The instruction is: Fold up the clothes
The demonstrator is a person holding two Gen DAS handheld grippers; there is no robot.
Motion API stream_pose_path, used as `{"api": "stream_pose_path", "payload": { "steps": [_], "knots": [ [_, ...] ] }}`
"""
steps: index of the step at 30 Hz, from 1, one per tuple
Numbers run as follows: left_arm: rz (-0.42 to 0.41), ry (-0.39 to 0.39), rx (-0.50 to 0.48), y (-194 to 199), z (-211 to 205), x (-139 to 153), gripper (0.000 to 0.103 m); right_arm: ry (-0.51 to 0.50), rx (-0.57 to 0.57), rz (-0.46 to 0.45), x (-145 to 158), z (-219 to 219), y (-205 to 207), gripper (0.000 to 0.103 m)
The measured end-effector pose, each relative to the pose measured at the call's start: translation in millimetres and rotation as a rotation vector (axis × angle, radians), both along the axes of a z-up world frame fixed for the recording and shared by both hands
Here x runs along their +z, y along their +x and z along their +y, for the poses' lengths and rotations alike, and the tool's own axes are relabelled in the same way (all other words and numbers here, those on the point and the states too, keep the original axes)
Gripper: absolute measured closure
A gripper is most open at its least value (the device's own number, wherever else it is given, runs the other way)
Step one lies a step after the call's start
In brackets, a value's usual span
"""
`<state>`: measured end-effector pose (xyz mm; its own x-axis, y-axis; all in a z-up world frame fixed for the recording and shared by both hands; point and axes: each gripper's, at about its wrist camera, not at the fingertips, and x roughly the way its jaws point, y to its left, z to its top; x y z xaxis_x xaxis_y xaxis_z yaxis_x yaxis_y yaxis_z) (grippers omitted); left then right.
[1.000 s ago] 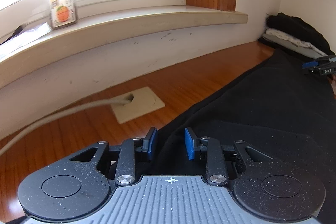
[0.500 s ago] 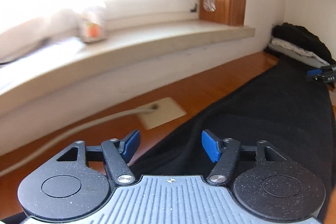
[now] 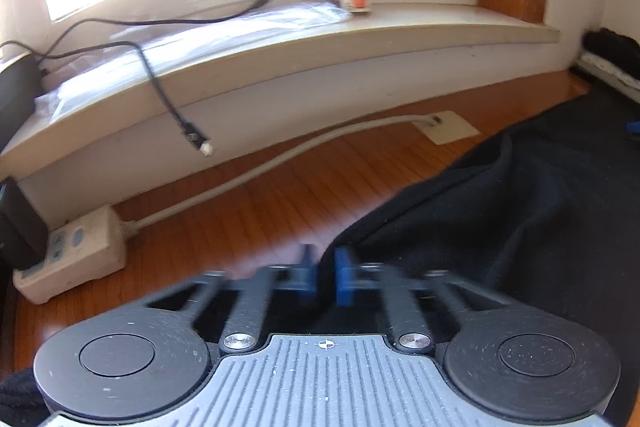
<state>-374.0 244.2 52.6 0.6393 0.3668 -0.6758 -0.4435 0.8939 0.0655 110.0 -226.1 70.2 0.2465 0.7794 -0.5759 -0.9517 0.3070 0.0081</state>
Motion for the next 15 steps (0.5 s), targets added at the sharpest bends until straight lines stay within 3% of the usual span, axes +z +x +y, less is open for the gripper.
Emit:
{"api": "stream_pose_path", "payload": {
  "steps": [5,8,10,11,15],
  "knots": [
    [-0.014,0.036,0.025,0,-3,2,0.095,0.008,0.008,0.014,-2,-5,2,0.029],
    [-0.013,0.066,0.023,8,-10,3,0.089,0.007,0.006,0.012,-2,-5,1,0.029],
    [-0.038,0.064,-0.02,19,-16,4,0.065,0.009,0.004,0.013,-2,-4,1,0.029],
    [-0.053,0.058,-0.043,24,-19,4,0.059,0.01,0.004,0.013,-2,-3,2,0.029],
    [-0.054,0.022,-0.104,56,-28,-3,0.056,0.012,0.001,0.014,-2,-3,1,0.029]
  ]
}}
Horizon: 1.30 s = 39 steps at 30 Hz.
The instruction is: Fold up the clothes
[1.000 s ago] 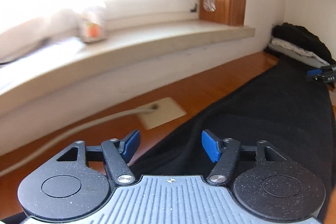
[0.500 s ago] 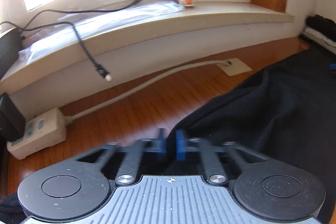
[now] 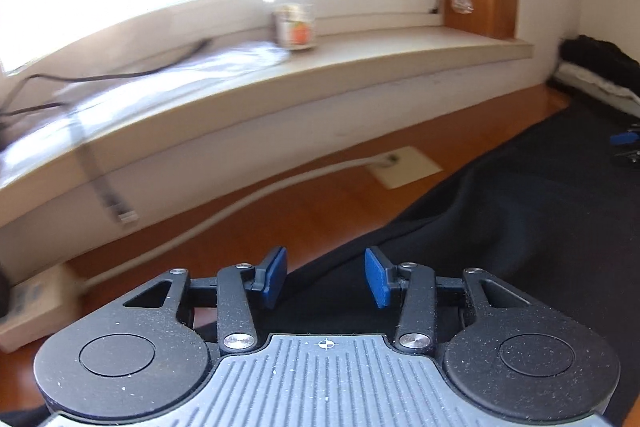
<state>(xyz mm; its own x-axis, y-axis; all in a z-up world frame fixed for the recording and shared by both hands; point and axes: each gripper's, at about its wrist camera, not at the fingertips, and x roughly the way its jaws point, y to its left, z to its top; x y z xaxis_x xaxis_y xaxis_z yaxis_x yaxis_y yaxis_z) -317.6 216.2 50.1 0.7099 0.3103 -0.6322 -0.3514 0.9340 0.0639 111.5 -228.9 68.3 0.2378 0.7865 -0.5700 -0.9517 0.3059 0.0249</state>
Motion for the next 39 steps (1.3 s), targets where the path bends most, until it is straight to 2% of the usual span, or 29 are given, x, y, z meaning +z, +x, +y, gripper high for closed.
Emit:
{"api": "stream_pose_path", "payload": {
  "steps": [3,4,5,6,11,13,15,17,18,19,21,29,32,34,35,36,37,39],
  "knots": [
    [0.009,-0.036,-0.023,18,-2,-8,0.056,0.0,0.0,0.0,1,0,0,0.029],
    [0.007,-0.042,-0.029,21,-3,-9,0.06,0.001,0.001,0.001,1,0,0,0.029],
    [0.002,-0.044,-0.034,21,-4,-10,0.07,0.001,0.001,0.001,1,0,0,0.029],
    [-0.004,-0.045,-0.04,21,-6,-11,0.099,0.0,0.003,0.002,1,0,1,0.029],
    [-0.116,0.052,0.047,8,-14,5,0.101,0.001,0.004,0.004,1,-1,1,0.029],
    [-0.094,0.101,0.069,9,-16,4,0.101,0.001,0.004,0.003,2,-1,2,0.029],
    [-0.07,0.092,0.073,10,-18,2,0.098,0.001,0.002,0.002,2,-1,2,0.029],
    [-0.075,0.093,0.077,5,-25,4,0.083,0.002,-0.002,0.002,2,-1,3,0.029],
    [-0.078,0.091,0.075,3,-29,6,0.064,0.002,-0.003,0.002,2,-1,3,0.029],
    [-0.08,0.095,0.072,0,-37,8,0.041,0.003,-0.004,0.002,2,-1,3,0.029],
    [-0.083,0.121,0.059,-8,-59,10,0.025,0.003,-0.004,0.004,2,-1,4,0.029],
    [-0.057,0.161,-0.055,-31,-149,1,0.022,0.011,-0.018,0.014,2,-3,8,0.029],
    [-0.045,0.183,-0.09,-35,-174,-5,0.033,0.012,-0.021,0.015,2,-3,8,0.028],
    [-0.064,0.181,-0.105,-41,-184,-6,0.062,0.012,-0.022,0.013,3,-4,8,0.028],
    [-0.074,0.172,-0.115,-45,-187,-6,0.07,0.011,-0.022,0.012,3,-4,8,0.028],
    [-0.08,0.167,-0.118,-48,-190,-7,0.085,0.012,-0.024,0.013,3,-4,9,0.028],
    [-0.081,0.167,-0.114,-50,-192,-7,0.094,0.014,-0.027,0.015,3,-5,9,0.028],
    [-0.078,0.189,-0.096,-52,-197,-9,0.097,0.017,-0.033,0.019,3,-5,10,0.028]
  ]
}}
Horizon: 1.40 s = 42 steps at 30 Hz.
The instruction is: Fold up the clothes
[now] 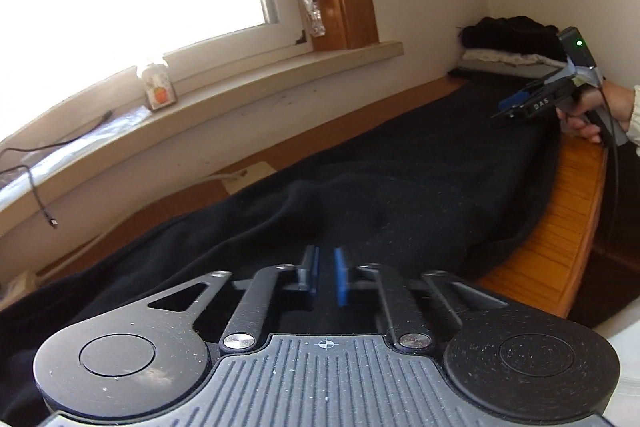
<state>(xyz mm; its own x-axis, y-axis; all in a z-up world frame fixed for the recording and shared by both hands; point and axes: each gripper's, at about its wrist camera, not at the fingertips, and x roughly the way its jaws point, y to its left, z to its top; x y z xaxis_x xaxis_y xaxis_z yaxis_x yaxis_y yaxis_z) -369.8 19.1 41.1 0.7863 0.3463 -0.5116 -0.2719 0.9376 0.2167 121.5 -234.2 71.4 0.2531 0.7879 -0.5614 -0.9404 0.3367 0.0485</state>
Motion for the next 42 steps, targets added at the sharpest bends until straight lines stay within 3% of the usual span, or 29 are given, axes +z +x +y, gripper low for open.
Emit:
{"api": "stream_pose_path", "payload": {
  "steps": [15,19,31,35,37,42],
  "knots": [
    [0.105,0.164,0.01,-8,-36,-20,0.093,0.002,-0.001,0.001,0,-1,1,0.028],
    [0.112,0.198,-0.002,-12,-42,-21,0.081,0.003,-0.004,-0.004,0,-1,0,0.028],
    [0.107,0.223,-0.054,-13,-59,-15,0.081,0.001,-0.008,-0.004,0,-1,0,0.028],
    [0.142,0.257,-0.085,0,-70,-23,0.08,0.0,-0.008,-0.006,0,-1,0,0.028],
    [0.155,0.281,-0.094,4,-72,-27,0.058,0.001,-0.007,-0.006,0,-2,0,0.028],
    [0.166,0.282,-0.09,10,-66,-30,0.055,0.002,-0.01,-0.006,0,-2,0,0.028]
  ]
}}
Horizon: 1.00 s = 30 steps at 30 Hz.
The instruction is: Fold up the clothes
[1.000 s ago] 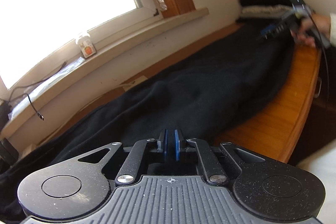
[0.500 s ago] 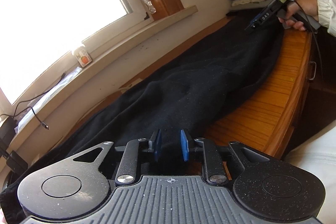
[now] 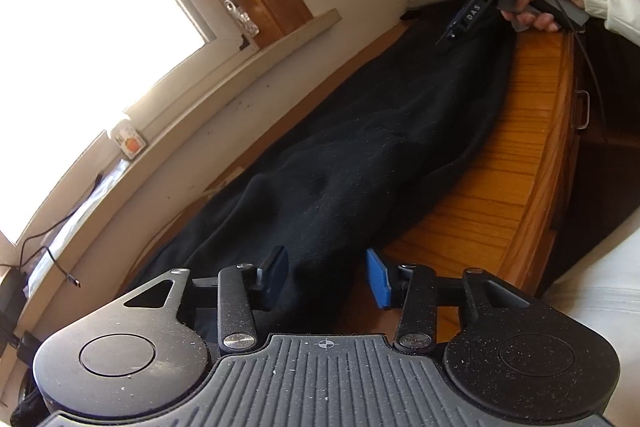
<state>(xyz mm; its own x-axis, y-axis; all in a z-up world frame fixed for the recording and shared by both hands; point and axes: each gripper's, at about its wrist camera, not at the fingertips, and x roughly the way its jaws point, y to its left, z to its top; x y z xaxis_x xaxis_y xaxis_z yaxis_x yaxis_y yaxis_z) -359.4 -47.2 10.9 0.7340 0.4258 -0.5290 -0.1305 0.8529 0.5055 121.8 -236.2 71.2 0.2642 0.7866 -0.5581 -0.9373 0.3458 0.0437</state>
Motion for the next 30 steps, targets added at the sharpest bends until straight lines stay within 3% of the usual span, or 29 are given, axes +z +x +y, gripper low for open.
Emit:
{"api": "stream_pose_path", "payload": {
  "steps": [5,8,9,10,16,17,19,22,28,30],
  "knots": [
    [0.017,0.024,-0.005,3,2,-3,0.056,0.001,0.001,0.0,0,-1,0,0.028],
    [0.002,0.017,-0.015,4,6,3,0.074,0.002,0.003,0.001,0,-1,1,0.028],
    [-0.008,0.007,-0.023,4,9,8,0.09,0.002,0.004,0.002,0,-1,1,0.028],
    [-0.033,-0.007,-0.029,4,12,14,0.095,0.003,0.003,0.002,0,-1,1,0.028],
    [-0.077,-0.081,-0.026,26,48,60,0.095,0.069,0.025,-0.055,7,-11,-14,0.029],
    [-0.08,-0.099,-0.025,30,54,64,0.096,0.091,0.027,-0.046,11,-14,-19,0.033],
    [-0.079,-0.112,-0.016,38,68,65,0.095,0.149,0.066,-0.015,20,-17,-34,0.051],
    [-0.078,-0.169,0.006,50,93,61,0.095,0.172,0.157,-0.01,31,-10,-63,0.057],
    [-0.087,-0.351,0.045,51,139,50,0.089,0.139,0.407,0.03,38,32,-137,0.057],
    [-0.089,-0.362,0.065,42,146,50,0.089,0.116,0.492,0.062,34,48,-163,0.061]
  ]
}}
